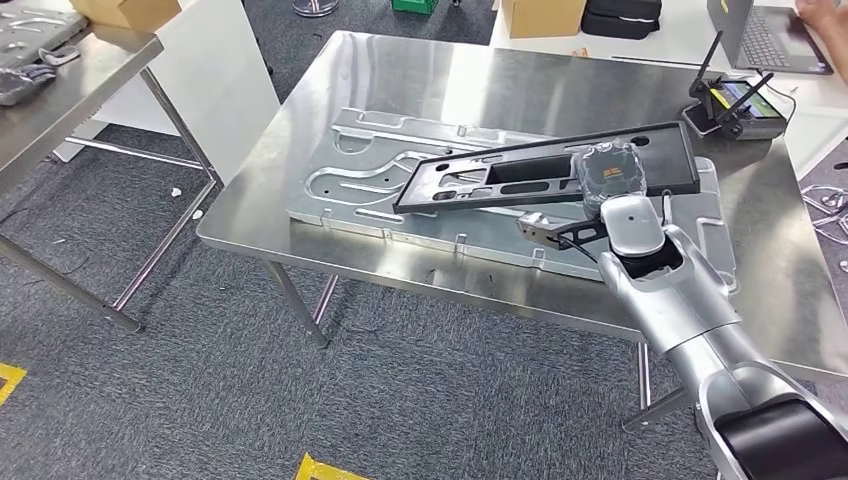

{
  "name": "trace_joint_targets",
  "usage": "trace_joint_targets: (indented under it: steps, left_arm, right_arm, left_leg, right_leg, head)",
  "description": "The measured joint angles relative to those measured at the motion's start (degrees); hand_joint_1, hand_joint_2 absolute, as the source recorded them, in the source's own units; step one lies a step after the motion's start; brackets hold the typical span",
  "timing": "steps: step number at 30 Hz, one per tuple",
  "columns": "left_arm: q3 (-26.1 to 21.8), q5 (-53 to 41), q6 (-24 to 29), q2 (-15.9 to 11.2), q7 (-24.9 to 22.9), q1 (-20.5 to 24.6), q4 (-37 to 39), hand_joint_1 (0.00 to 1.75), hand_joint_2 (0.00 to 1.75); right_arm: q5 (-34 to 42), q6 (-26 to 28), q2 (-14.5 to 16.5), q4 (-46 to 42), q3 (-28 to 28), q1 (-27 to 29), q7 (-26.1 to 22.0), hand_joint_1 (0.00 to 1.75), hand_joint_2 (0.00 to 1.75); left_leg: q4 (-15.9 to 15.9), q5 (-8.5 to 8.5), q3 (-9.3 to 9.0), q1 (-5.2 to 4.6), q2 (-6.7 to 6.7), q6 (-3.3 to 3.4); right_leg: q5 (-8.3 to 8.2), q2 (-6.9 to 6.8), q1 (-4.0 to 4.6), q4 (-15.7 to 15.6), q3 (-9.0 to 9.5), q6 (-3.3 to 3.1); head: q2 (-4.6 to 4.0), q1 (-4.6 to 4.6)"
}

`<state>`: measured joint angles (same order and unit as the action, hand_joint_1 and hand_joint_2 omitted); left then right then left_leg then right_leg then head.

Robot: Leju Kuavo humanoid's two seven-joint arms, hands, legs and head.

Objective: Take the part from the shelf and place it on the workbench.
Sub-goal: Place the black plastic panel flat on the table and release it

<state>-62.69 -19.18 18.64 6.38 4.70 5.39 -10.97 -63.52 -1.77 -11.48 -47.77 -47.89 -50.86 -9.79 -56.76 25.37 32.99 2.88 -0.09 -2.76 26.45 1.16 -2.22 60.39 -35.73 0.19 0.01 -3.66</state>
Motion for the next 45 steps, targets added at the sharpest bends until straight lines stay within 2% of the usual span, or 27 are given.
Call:
trace_joint_targets:
  steps: [3, 4, 8, 38, 39, 41, 43, 44, 45]
  left_arm:
    - [0.0, -0.1, 0.2, 0.0, 0.5, 0.0, 0.0, 0.00, 1.75]
    - [0.0, -0.2, 0.2, 0.0, 0.6, 0.0, 0.0, 0.00, 1.75]
    - [0.0, -0.3, 0.0, 0.0, 0.5, 0.0, 0.0, 0.00, 0.00]
    - [-0.4, 0.5, -0.4, 0.0, 0.5, 0.0, 0.0, 0.00, 0.00]
    - [-0.4, 0.5, -0.4, 0.0, 0.5, 0.0, 0.0, 0.00, 0.00]
    - [-0.5, 0.5, -0.4, -0.1, 0.4, 0.1, 0.0, 0.00, 0.00]
    - [-0.6, 0.5, -0.4, -0.1, 0.3, 0.2, 0.0, 0.00, 0.00]
    - [-0.6, 0.5, -0.4, -0.1, 0.3, 0.2, 0.0, 0.00, 0.00]
    - [-0.6, 0.5, -0.4, -0.1, 0.2, 0.3, 0.0, 0.00, 0.00]
  right_arm:
    - [0.0, 0.0, -0.1, 0.0, 0.0, 0.2, 0.0, 0.00, 0.00]
    - [0.0, 0.0, -0.1, 0.0, 0.0, 0.2, 0.0, 0.00, 0.00]
    - [0.0, 0.0, -0.2, -0.1, 0.0, 0.3, 0.0, 0.00, 0.00]
    - [-0.1, 0.0, -0.1, -0.4, 0.0, 0.4, 0.0, 0.00, 0.00]
    - [-0.1, 0.0, -0.1, -0.4, 0.0, 0.4, 0.0, 0.00, 0.00]
    - [-0.1, 0.0, -0.1, -0.5, 0.1, 0.4, -0.1, 0.00, 0.00]
    - [-0.1, -0.1, -0.1, -0.6, 0.2, 0.5, -0.2, 0.00, 0.00]
    - [-0.1, -0.1, -0.2, -0.6, 0.2, 0.6, -0.3, 0.00, 0.00]
    - [-0.1, -0.1, -0.2, -0.6, 0.2, 0.7, -0.4, 0.00, 0.00]
  left_leg:
    - [-0.2, 0.07, 0.02, -0.07, -0.01, -0.08]
    - [-0.3, 0.09, 0.02, -0.09, -0.01, -0.09]
    - [-0.4, 0.11, 0.01, -0.11, 0.00, -0.08]
    - [-0.7, 0.24, 0.02, -0.12, -0.06, 0.13]
    - [-0.9, 0.34, 0.14, -0.18, -0.08, 0.30]
    - [1.2, -0.90, -0.99, -0.15, 0.36, 1.80]
    - [3.5, -2.27, -2.19, -0.05, 0.97, 3.15]
    - [3.5, -2.26, -2.13, -0.02, 1.09, 3.15]
    - [3.2, -2.16, -2.01, 0.02, 1.15, 3.07]
  right_leg:
    - [-0.01, -0.03, 0.03, -0.1, 0.18, 0.02]
    - [-0.03, -0.04, 0.04, -0.1, 0.24, 0.06]
    - [-0.18, -0.04, 0.03, -0.3, 0.42, 0.29]
    - [-0.29, -0.10, 0.03, -0.6, 0.76, 0.53]
    - [-0.35, -0.09, -0.21, -0.7, 0.80, 0.75]
    - [0.45, -0.34, -0.53, -0.4, 0.80, 1.45]
    - [3.42, -0.64, -0.66, 4.0, -1.01, 2.14]
    - [5.06, -0.66, -0.75, 7.6, -2.63, 2.37]
    - [5.92, -0.71, -0.93, 10.5, -3.89, 2.69]
  head:
    - [0.00, -0.01]
    - [0.01, -0.01]
    - [0.01, -0.01]
    - [-0.01, -0.01]
    - [-0.01, 0.00]
    - [0.01, -0.01]
    - [0.01, -0.03]
    - [0.01, -0.03]
    - [0.01, -0.03]
